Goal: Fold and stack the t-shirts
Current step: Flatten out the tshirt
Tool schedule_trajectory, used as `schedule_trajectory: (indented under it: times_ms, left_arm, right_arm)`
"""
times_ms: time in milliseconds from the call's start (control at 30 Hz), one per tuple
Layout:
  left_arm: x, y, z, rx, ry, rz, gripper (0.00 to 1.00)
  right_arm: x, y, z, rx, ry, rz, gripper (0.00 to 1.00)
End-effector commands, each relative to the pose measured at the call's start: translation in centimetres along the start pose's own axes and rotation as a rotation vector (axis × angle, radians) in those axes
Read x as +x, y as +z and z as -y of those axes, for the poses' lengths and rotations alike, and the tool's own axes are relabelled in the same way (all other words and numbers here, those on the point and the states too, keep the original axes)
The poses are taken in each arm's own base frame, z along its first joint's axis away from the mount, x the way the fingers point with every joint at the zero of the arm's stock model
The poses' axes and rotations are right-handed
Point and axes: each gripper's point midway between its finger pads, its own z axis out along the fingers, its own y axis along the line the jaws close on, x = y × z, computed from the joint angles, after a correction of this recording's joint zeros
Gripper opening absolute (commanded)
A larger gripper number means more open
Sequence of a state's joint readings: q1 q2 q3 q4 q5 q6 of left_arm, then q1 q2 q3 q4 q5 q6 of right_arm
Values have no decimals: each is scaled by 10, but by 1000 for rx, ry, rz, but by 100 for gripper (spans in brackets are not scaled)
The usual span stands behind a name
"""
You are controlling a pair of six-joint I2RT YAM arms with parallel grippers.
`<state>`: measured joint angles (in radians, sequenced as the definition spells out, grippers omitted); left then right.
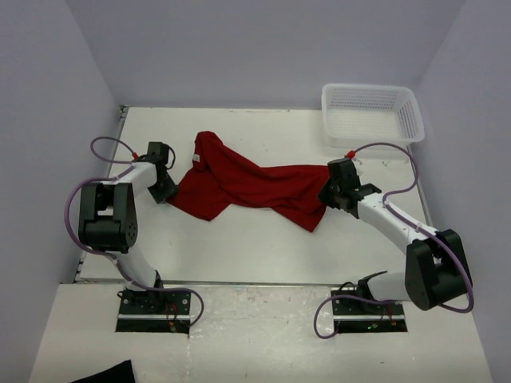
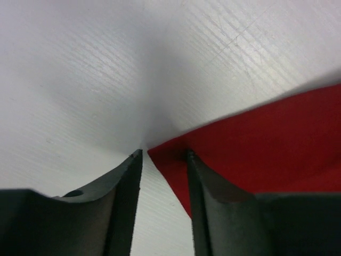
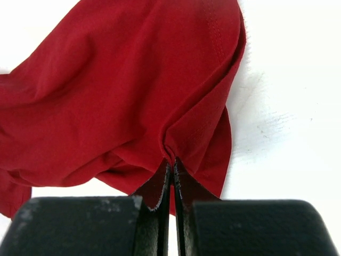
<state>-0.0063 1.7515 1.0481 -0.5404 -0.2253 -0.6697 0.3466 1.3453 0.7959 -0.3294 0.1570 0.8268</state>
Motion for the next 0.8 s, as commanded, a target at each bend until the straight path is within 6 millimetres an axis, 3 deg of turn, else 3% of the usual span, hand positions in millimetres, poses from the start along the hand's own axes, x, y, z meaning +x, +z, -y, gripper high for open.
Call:
schedule_trajectory:
  times_ms: [0,200,333,400,500,600,633,667,700,733,767]
  left_arm:
    - [15,18,-4,-19,2,-51,37]
    - [24,24,-7,-22,9,-75,14]
    - [23,11,-6,3,4,-63,0]
    - [19,0,-6,17,0,-51,0]
    - [-4,-45,2,106,-22,40,0]
    - [-28,-90,7,176,-37,135,0]
    - [-48,-125,13,245,-40,221,0]
    - [-55,-142,15,277,-37,254,0]
    - [-66,-173,16,330,-41,322,0]
    - [-82,-205,19,381,-30,388,0]
    - [-89,-226,19,409,-31,426,0]
  right_arm:
    - [-3,-5,-6,-28,11,12,0]
    - [-2,-2,0,-3,2,15,0]
    - [-11,-5,-1,13,-7,35,0]
    - [-15,-9,1,37,-28,43,0]
    - [-39,-20,3,79,-75,115,0]
    - [-71,-40,-8,80,-143,200,0]
    - [-89,-52,-20,58,-149,244,0]
    - [-98,-60,-24,56,-197,260,0]
    - [-106,-67,-30,48,-216,275,0]
    - [-127,-83,-47,17,-225,319,0]
    - [-132,-92,-50,15,-277,312,0]
